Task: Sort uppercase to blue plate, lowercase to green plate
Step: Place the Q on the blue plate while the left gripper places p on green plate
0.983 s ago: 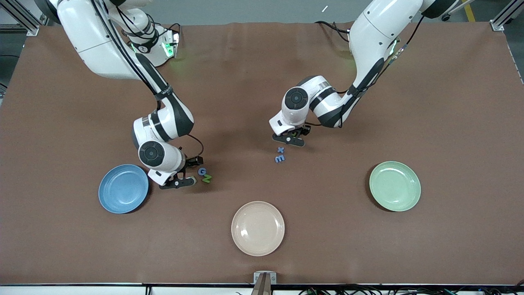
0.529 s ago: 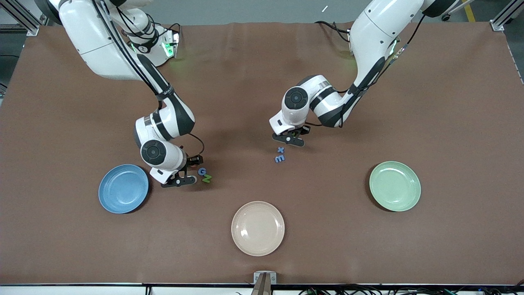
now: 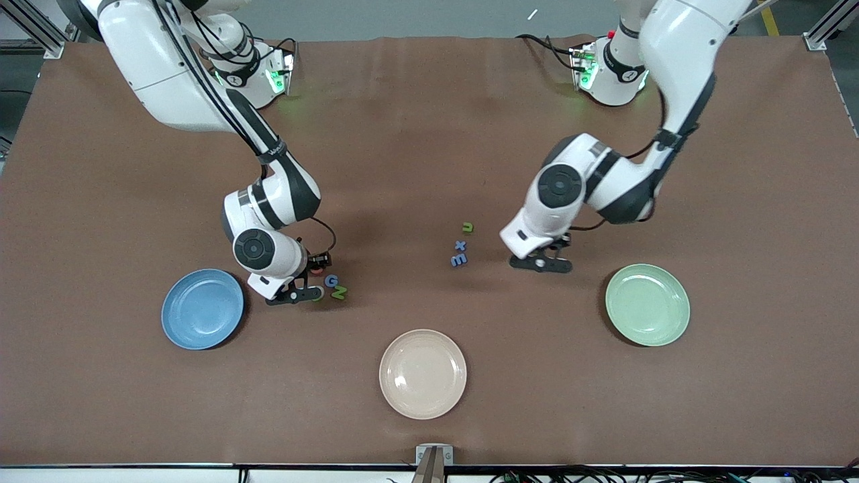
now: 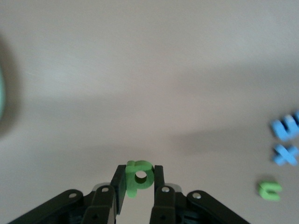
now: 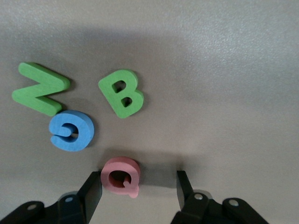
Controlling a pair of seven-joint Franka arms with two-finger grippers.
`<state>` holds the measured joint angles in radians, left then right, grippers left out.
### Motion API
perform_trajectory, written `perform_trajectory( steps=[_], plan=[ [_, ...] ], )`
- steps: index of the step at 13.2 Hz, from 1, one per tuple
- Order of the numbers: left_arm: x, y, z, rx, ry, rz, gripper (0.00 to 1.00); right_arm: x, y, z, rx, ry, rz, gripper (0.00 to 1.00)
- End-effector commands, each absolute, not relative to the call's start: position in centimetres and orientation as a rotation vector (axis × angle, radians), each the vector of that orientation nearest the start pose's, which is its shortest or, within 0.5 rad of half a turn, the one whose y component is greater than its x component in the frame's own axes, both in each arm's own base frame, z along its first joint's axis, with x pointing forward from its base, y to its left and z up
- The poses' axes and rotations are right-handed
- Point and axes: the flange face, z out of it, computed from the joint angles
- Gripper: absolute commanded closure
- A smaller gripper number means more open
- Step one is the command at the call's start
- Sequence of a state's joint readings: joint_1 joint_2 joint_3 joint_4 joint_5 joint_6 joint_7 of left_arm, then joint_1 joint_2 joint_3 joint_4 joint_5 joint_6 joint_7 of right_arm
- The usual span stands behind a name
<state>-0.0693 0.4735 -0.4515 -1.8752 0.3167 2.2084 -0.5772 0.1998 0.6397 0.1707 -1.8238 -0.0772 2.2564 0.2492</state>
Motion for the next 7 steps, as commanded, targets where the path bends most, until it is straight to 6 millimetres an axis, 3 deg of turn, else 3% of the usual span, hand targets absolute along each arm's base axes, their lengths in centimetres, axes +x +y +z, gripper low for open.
perform_trajectory(
  steps=[1, 4, 5, 7],
  plan=[
    [59.3, -22.4, 27.7, -3.056, 0.033, 0.052, 0.99, 58.2, 22.2, 17.1, -3.134, -0.225, 0.31, 0.42],
    [63.2, -13.5, 26.9, -3.065, -0.038, 0.052, 0.99, 58.3, 22.2, 17.1, -3.134, -0.224, 0.31, 0.63],
    [64.4, -11.7, 26.5, -3.078, -0.05, 0.052, 0.98, 58.3, 22.1, 17.2, -3.135, -0.222, 0.313, 0.72],
    [65.8, -10.2, 25.2, -3.09, -0.084, 0.061, 0.95, 58.7, 22.0, 17.7, -3.135, -0.216, 0.303, 0.88]
  ],
)
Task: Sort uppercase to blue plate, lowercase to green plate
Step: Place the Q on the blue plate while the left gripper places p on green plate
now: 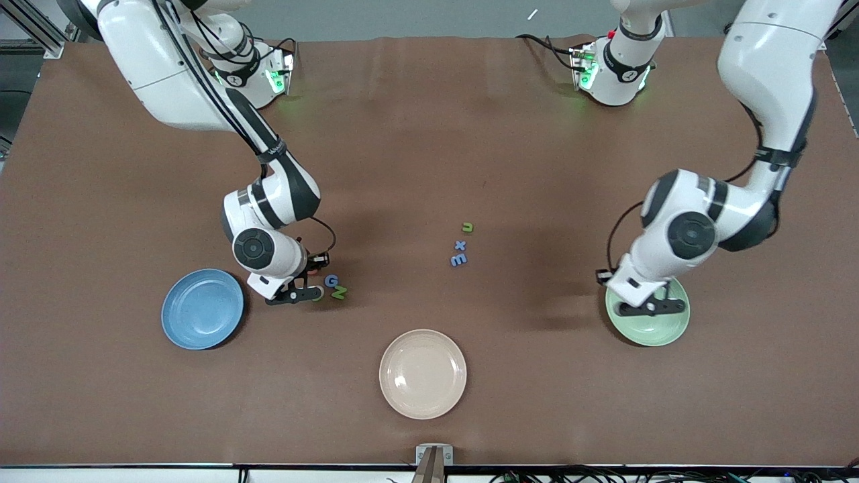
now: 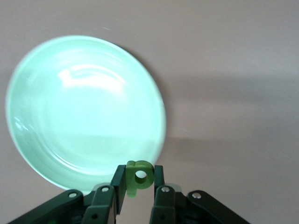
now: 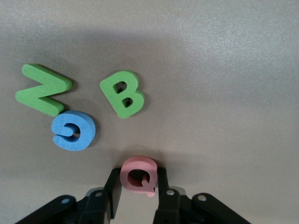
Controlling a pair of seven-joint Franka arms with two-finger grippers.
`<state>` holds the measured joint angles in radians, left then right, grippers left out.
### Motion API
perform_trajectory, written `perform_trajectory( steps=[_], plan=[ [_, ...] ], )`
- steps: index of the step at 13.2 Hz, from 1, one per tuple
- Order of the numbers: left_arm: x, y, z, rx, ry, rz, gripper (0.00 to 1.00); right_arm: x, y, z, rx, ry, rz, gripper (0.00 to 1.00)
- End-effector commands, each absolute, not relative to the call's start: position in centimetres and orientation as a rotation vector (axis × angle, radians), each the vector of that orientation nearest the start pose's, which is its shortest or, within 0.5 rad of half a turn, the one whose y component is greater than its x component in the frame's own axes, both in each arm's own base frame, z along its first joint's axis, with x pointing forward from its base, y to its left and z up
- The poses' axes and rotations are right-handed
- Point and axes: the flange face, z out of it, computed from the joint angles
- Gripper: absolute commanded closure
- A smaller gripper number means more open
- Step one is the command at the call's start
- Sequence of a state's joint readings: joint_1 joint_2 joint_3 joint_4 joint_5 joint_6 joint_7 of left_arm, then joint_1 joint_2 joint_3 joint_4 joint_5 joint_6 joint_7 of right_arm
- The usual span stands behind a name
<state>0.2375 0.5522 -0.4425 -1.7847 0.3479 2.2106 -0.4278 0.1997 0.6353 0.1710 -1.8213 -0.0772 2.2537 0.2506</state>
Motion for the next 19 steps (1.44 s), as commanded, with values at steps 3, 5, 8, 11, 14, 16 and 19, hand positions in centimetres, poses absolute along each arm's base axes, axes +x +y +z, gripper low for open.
perform_trajectory(
  steps=[3, 5, 8, 11, 14, 16, 19],
  plan=[
    [67.3, -6.2, 23.5, -3.072, -0.12, 0.068, 0.43, 61.8, 19.7, 20.8, -3.13, -0.184, 0.195, 0.93],
    [67.2, -6.2, 23.8, -3.076, -0.135, 0.071, 0.0, 63.8, 17.7, 23.7, -3.126, -0.206, 0.146, 0.93],
    [66.2, -9.8, 26.4, -3.073, -0.072, 0.115, 0.0, 66.9, 11.2, 26.7, -3.106, -0.387, 0.096, 0.91],
    [64.1, -17.0, 29.6, -3.101, 0.099, 0.114, 0.0, 68.1, 3.7, 26.7, -3.095, -0.639, 0.09, 0.89],
    [61.4, -22.9, 28.8, -3.143, 0.264, 0.098, 0.02, 68.2, 1.4, 26.6, -3.092, -0.72, 0.1, 0.76],
    [59.2, -26.0, 27.6, -3.18, 0.338, 0.058, 0.04, 68.0, 1.2, 26.0, -3.09, -0.715, 0.116, 0.18],
    [55.1, -32.8, 25.7, -3.222, 0.293, 0.041, 0.07, 67.9, 1.7, 25.9, -3.087, -0.725, 0.121, 0.01]
  ],
)
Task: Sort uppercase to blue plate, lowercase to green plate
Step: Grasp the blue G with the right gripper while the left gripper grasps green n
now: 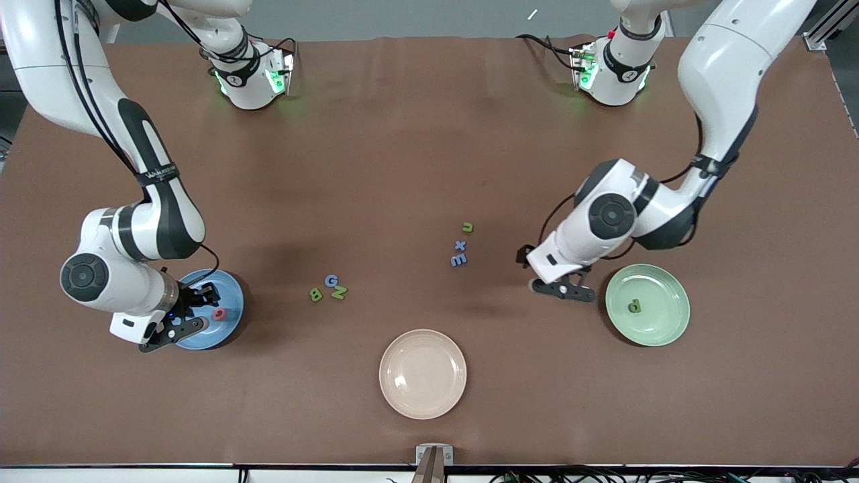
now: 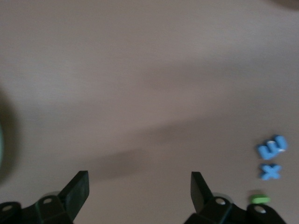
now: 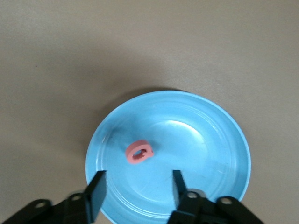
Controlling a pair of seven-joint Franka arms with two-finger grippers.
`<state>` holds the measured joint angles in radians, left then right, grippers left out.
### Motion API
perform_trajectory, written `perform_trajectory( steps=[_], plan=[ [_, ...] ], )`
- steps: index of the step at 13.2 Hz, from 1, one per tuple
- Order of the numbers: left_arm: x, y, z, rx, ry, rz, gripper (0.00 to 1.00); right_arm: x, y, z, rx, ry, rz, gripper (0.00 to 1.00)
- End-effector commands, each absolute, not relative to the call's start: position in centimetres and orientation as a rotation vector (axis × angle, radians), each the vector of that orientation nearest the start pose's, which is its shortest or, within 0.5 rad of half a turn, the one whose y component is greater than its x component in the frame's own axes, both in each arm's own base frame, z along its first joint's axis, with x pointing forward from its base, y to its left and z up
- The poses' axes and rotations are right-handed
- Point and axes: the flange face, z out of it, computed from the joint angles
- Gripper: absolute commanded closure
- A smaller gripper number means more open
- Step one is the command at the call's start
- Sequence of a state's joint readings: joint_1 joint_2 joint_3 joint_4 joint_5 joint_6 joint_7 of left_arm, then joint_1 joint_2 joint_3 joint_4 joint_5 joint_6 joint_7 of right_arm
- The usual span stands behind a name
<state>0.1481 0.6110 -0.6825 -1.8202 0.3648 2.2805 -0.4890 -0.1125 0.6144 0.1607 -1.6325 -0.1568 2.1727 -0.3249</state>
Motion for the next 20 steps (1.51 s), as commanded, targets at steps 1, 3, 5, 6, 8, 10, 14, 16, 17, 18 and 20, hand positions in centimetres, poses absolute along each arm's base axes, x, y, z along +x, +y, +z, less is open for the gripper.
perform_trajectory(
  steps=[1, 3, 5, 6, 8, 10, 14, 16, 17, 18, 20],
  plan=[
    [53.6, -35.4, 25.4, -3.224, 0.266, 0.056, 0.08, 67.8, 2.1, 25.7, -3.086, -0.725, 0.127, 0.01],
    [51.1, -38.7, 24.3, -3.224, 0.19, 0.1, 0.12, 67.4, 5.0, 25.8, -3.1, -0.652, 0.156, 0.01],
    [49.2, -40.9, 22.7, -3.215, 0.145, 0.133, 0.17, 66.8, 10.3, 26.0, -3.14, -0.51, 0.15, 0.01],
    [48.1, -42.0, 22.2, -3.2, 0.155, 0.127, 0.19, 66.5, 12.3, 25.9, -3.157, -0.418, 0.143, 0.01],
    [47.5, -42.4, 21.1, -3.178, 0.169, 0.117, 0.22, 65.7, 16.0, 25.6, -3.167, -0.213, 0.138, 0.01],
    [46.6, -43.2, 20.9, -3.168, 0.212, 0.109, 0.29, 64.6, 21.5, 25.6, -3.174, -0.081, 0.098, 0.01],
    [45.4, -44.4, 19.8, -3.155, 0.237, 0.119, 0.36, 63.6, 26.2, 21.9, -3.135, 0.054, -0.002, 0.02],
    [45.4, -44.2, 18.9, -3.134, 0.253, 0.097, 0.36, 62.2, 26.8, 20.6, -3.155, -0.016, 0.052, 0.02],
    [45.5, -44.0, 18.6, -3.127, 0.248, 0.094, 0.37, 61.0, 27.6, 19.8, -3.164, -0.053, 0.079, 0.02],
    [45.5, -44.0, 18.2, -3.127, 0.237, 0.095, 0.38, 60.1, 28.7, 19.7, -3.168, -0.085, 0.094, 0.04],
    [46.0, -43.9, 17.6, -3.13, 0.214, 0.095, 0.38, 59.8, 28.6, 19.2, -3.176, -0.087, 0.113, 0.08]
  ],
)
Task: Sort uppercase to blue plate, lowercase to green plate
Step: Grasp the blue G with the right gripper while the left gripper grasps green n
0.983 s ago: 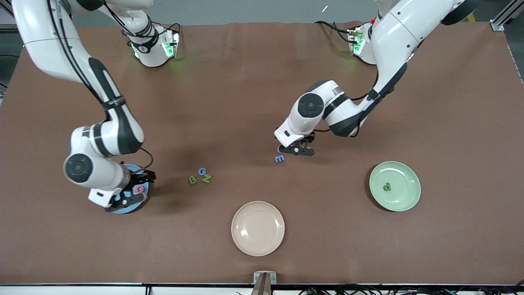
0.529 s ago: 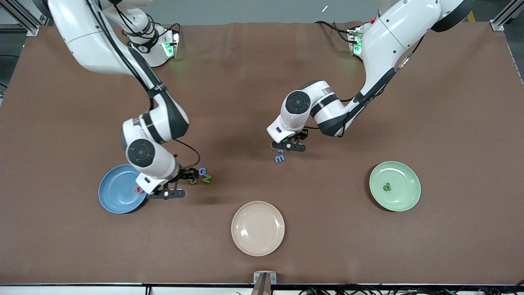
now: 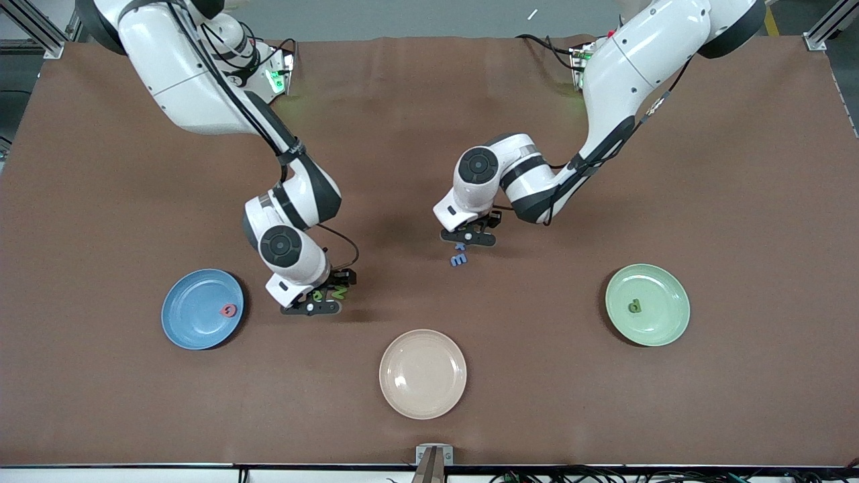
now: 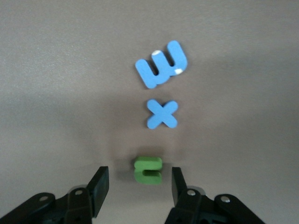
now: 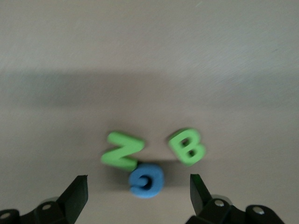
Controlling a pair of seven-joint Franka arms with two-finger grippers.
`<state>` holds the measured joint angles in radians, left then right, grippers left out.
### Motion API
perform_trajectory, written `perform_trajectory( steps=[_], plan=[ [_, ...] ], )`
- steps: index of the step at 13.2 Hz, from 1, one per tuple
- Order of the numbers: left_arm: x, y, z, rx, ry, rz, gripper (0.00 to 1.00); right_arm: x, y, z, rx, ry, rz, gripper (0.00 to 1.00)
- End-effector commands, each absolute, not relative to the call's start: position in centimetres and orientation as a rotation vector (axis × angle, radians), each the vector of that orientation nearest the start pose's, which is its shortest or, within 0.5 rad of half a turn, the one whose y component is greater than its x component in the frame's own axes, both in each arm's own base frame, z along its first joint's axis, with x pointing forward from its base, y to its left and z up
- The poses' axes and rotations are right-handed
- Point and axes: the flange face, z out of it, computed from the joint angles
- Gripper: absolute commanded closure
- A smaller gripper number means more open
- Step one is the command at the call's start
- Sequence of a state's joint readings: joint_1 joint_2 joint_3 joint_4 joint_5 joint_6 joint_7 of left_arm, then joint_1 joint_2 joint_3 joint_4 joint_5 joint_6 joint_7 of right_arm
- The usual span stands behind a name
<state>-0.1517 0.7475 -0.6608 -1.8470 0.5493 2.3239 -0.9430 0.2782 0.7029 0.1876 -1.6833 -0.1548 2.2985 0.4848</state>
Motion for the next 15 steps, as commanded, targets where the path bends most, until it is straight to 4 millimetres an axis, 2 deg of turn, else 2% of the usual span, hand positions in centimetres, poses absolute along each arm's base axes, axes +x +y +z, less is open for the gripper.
perform_trajectory(
  steps=[1, 4, 5, 7, 8, 10, 13, 15],
  plan=[
    [46.1, -43.8, 17.4, -3.131, 0.186, 0.1, 0.39, 59.9, 28.0, 19.0, -3.177, -0.068, 0.118, 0.13],
    [45.8, -44.3, 17.4, -3.133, 0.188, 0.1, 0.43, 59.4, 27.8, 18.4, -3.179, -0.074, 0.134, 0.27],
    [45.9, -44.1, 17.2, -3.127, 0.188, 0.097, 0.51, 59.7, 27.3, 18.4, -3.178, -0.064, 0.132, 0.3],
    [46.0, -43.9, 17.1, -3.124, 0.179, 0.099, 0.84, 59.9, 27.0, 18.3, -3.17, -0.049, 0.112, 0.39],
    [46.2, -43.7, 17.2, -3.124, 0.174, 0.096, 0.93, 59.7, 27.1, 18.0, -3.169, -0.047, 0.113, 0.43],
    [47.2, -42.7, 17.5, -3.121, 0.155, 0.087, 0.99, 59.7, 27.1, 18.0, -3.169, -0.045, 0.113, 0.57],
    [51.3, -37.8, 19.6, -3.089, 0.049, 0.03, 0.99, 59.9, 27.0, 18.3, -3.168, -0.039, 0.103, 0.82],
    [54.5, -33.2, 21.2, -3.061, 0.019, -0.009, 0.99, 60.4, 26.6, 19.3, -3.169, -0.033, 0.093, 0.89]
  ],
)
